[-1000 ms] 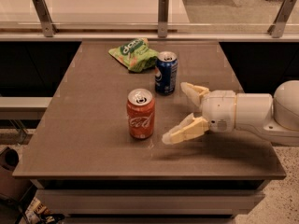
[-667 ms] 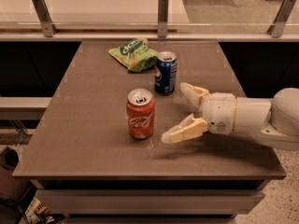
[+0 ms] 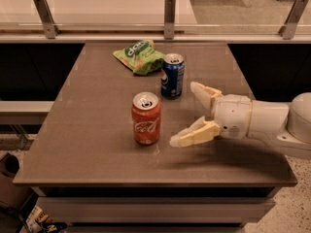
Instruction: Knock coke can over
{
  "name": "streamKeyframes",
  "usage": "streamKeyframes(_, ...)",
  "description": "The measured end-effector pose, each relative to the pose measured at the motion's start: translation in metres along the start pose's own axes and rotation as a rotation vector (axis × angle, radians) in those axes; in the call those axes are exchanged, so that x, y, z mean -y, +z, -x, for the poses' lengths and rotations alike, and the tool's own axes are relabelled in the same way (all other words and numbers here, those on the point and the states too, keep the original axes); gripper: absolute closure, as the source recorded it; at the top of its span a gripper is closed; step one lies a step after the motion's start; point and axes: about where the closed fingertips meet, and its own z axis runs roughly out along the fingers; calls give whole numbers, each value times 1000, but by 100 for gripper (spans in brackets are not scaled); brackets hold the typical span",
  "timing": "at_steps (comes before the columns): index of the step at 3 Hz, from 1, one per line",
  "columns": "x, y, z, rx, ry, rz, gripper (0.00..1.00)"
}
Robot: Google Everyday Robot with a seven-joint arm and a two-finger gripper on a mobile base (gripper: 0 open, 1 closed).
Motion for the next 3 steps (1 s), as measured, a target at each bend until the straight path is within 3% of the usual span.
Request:
streamKeyframes(1,-6,2,12,3,-21,6,0)
streamKeyframes(3,-32,47,21,42,-24,98,0)
